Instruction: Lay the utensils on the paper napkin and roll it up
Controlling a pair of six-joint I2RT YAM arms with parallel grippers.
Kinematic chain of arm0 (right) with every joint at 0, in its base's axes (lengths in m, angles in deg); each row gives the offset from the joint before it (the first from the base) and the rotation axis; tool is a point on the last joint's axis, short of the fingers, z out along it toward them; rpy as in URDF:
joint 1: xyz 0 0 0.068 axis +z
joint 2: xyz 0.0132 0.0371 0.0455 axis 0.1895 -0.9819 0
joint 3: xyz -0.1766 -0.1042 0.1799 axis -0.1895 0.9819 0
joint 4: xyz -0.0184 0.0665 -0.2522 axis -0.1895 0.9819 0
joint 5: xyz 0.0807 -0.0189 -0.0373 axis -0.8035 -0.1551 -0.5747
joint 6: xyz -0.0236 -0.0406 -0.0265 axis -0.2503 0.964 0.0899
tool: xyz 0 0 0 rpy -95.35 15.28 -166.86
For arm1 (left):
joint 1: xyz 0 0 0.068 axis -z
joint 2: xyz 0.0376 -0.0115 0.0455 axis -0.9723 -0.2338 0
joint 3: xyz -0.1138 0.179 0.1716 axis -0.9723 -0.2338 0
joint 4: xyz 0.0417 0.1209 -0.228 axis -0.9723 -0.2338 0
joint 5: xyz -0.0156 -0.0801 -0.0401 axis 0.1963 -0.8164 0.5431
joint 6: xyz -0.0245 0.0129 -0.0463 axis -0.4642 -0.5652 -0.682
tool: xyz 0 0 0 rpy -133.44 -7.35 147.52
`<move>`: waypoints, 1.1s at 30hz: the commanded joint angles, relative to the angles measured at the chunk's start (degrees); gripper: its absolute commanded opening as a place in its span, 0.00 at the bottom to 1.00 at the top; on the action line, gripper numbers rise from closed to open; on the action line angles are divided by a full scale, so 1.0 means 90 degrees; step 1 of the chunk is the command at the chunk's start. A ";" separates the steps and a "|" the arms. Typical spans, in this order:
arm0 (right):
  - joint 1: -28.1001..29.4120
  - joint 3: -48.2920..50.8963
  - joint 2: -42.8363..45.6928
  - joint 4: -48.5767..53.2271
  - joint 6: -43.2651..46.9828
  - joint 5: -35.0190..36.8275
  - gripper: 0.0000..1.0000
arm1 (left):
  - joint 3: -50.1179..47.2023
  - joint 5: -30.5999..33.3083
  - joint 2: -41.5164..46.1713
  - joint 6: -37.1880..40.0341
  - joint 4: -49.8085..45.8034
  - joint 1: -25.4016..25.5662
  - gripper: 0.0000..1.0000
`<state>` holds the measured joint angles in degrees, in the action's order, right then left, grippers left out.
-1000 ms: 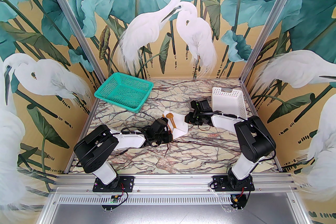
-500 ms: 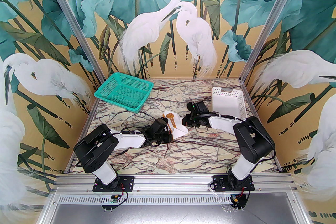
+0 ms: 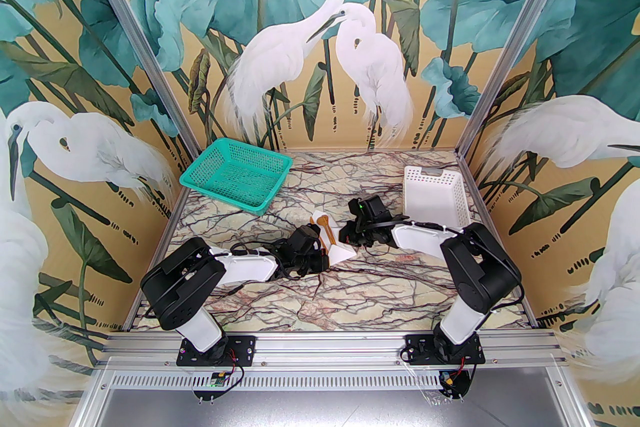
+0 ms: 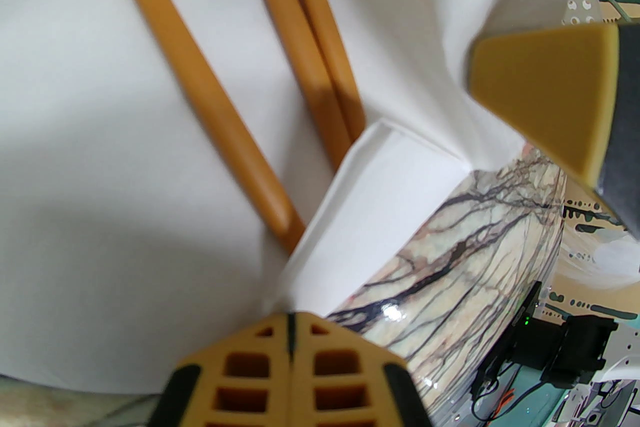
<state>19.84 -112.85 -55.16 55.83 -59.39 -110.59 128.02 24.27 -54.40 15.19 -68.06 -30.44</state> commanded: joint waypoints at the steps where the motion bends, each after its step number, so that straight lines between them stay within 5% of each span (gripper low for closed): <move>1: 0.0109 -0.0184 0.0197 -0.0199 -0.0310 -0.0078 0.06 | 0.0007 0.0165 -0.0085 0.0032 -0.0542 0.0041 0.00; 33: 0.0810 -0.0339 -0.0856 -0.1298 -0.1135 -0.0156 0.06 | 0.0056 0.0126 -0.0117 0.0055 -0.0549 0.0041 0.00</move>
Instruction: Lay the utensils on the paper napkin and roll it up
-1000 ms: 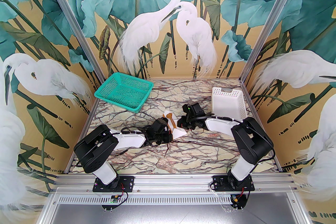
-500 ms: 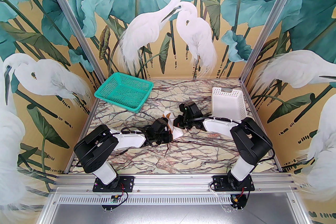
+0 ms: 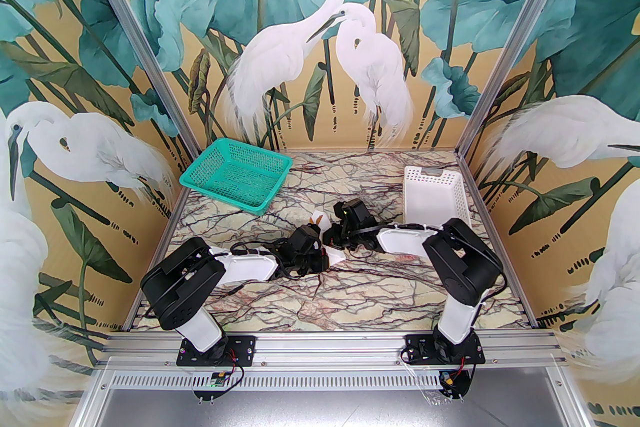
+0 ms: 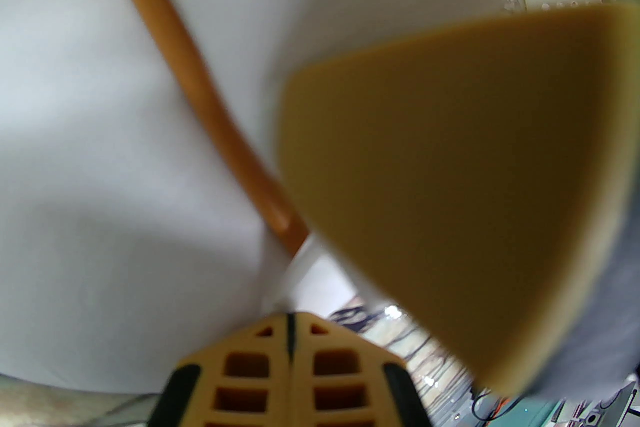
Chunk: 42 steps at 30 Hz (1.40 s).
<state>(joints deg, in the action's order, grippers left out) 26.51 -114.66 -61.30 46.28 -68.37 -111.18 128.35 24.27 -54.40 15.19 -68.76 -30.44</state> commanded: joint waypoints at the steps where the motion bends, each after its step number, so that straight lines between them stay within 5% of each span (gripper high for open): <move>1: 0.0088 -0.0136 -0.0212 -0.0262 -0.0155 -0.0090 0.06 | 0.0021 0.0126 -0.0116 0.0054 -0.0473 0.0041 0.00; 23: 0.0258 0.0131 -0.0835 -0.0744 -0.0386 -0.0071 0.09 | -0.0266 -0.0129 0.0378 -0.0026 -0.0018 -0.0038 0.06; 29: 0.0255 0.0261 -0.0925 -0.0719 -0.0354 -0.0027 0.13 | -0.0568 -0.0659 0.1264 -0.0105 0.0223 -0.0534 0.19; 42: 0.0255 0.0361 -0.0885 -0.0802 -0.0252 -0.0207 0.36 | -0.1658 -0.0502 0.3074 -0.0541 0.0541 -0.1891 0.38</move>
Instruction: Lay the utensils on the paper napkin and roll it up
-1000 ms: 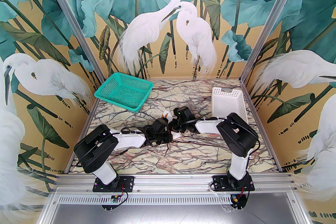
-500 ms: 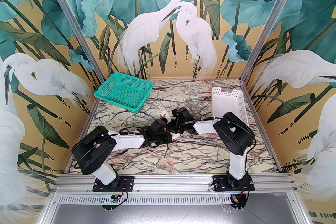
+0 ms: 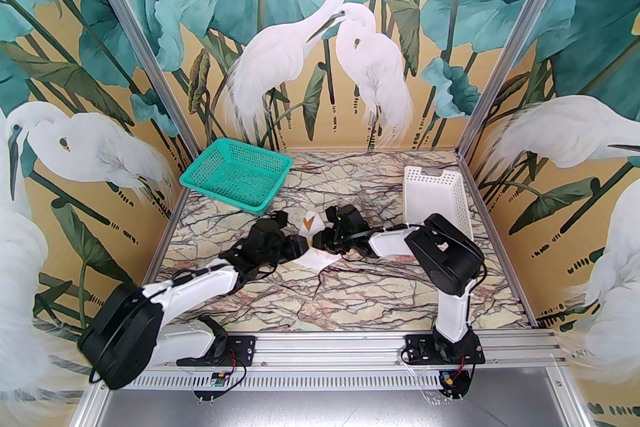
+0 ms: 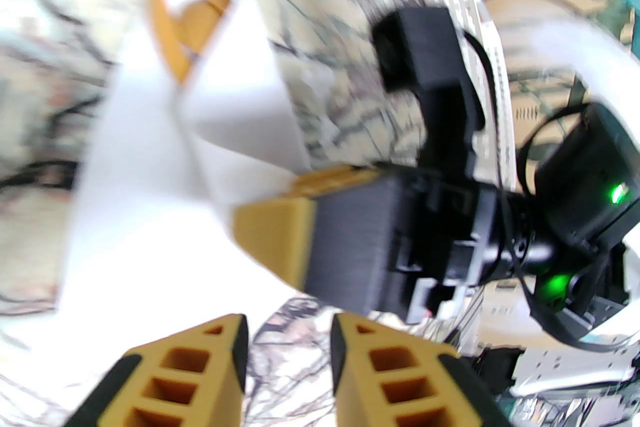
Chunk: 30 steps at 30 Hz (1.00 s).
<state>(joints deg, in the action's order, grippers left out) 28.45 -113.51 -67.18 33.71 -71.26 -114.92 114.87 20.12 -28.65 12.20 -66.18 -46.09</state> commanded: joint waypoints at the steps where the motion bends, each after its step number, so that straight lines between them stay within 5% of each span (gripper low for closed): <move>1: 0.0039 0.0244 -0.0233 0.0568 0.0069 0.0198 0.39 | -0.0208 -0.0028 0.0266 -0.0230 0.0255 -0.0204 0.39; 7: 0.0039 0.0279 -0.0232 0.0510 0.0071 0.0179 0.52 | -0.0376 -0.0095 0.0490 -0.0381 0.0464 -0.0461 0.43; 13: 0.0039 0.0275 -0.0259 0.0512 0.0055 0.0178 0.52 | -0.0219 -0.0348 0.0138 -0.0324 0.0468 -0.0467 0.39; 23: 0.0039 0.0239 -0.0330 0.0594 0.0050 0.0236 0.32 | 0.0239 -0.1024 -0.1168 -0.0416 0.1249 -0.0467 0.13; 30: 0.0039 0.0182 -0.0413 0.0589 0.0047 0.0225 0.27 | 0.0532 -0.1091 -0.1788 -0.0368 0.1431 -0.0424 0.08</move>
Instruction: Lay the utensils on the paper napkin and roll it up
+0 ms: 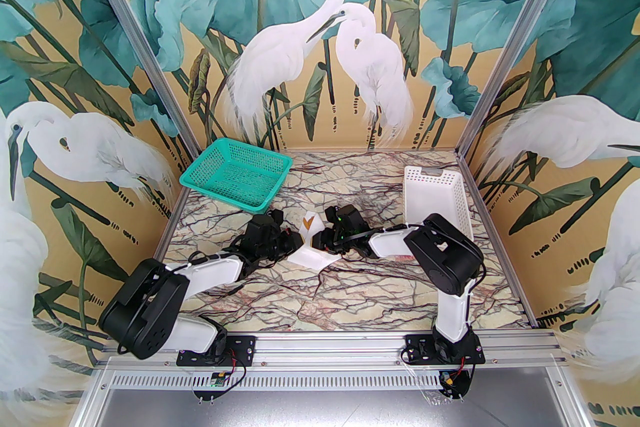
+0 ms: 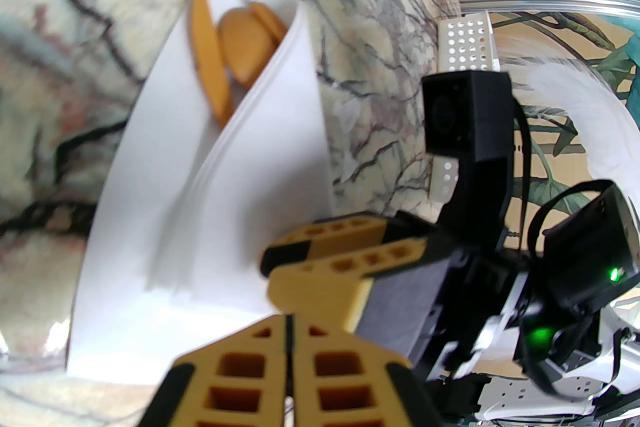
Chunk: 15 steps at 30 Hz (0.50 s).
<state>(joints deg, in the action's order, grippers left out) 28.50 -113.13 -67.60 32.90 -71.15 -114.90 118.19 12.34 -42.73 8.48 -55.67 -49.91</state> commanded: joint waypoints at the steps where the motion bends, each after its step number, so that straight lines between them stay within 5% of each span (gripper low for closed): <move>1: 0.0034 0.0138 -0.0376 0.0689 0.0034 0.0219 0.27 | 0.0204 -0.0239 -0.0304 0.0049 0.0275 0.0007 0.07; 15: 0.0036 0.0042 -0.0401 0.0842 0.0115 0.0185 0.27 | 0.0910 -0.0035 -0.1263 0.0513 -0.0340 0.0075 0.05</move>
<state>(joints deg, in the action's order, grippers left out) 28.45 -113.53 -67.73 33.51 -71.13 -115.05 124.90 11.55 -52.59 10.84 -55.91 -49.74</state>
